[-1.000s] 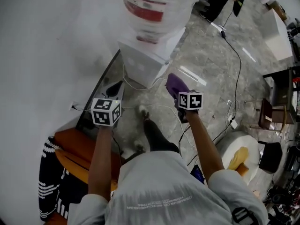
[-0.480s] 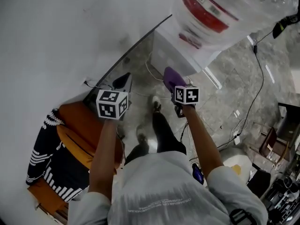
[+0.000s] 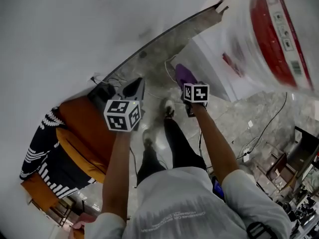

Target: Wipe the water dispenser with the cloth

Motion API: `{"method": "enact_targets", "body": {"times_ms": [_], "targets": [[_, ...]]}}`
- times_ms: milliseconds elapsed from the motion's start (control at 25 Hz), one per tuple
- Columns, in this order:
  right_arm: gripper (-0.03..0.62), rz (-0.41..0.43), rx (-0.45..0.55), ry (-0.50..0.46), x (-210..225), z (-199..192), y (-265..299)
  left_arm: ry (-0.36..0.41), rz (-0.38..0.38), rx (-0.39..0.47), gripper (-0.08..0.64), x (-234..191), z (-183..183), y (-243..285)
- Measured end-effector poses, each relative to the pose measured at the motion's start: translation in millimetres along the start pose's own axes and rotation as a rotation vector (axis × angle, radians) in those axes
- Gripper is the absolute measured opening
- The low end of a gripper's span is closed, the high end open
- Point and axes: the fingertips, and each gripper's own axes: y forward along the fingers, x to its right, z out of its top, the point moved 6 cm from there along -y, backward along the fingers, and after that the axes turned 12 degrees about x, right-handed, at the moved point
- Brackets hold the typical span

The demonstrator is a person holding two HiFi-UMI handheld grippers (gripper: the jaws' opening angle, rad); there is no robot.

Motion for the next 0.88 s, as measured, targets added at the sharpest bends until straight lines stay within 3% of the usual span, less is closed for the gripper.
{"method": "enact_targets", "body": {"times_ms": [360, 640, 880], "targets": [[0.089, -0.090, 0.004, 0.095, 11, 10, 93, -0.094, 0.073, -0.027, 0.018, -32, -33, 21], [0.089, -0.141, 0.008, 0.093, 29, 10, 130, -0.148, 0.107, -0.043, 0.018, -47, -48, 22], [0.089, -0.300, 0.067, 0.411, 54, -15, 119, -0.142, 0.094, -0.063, 0.018, -50, -55, 19]]}}
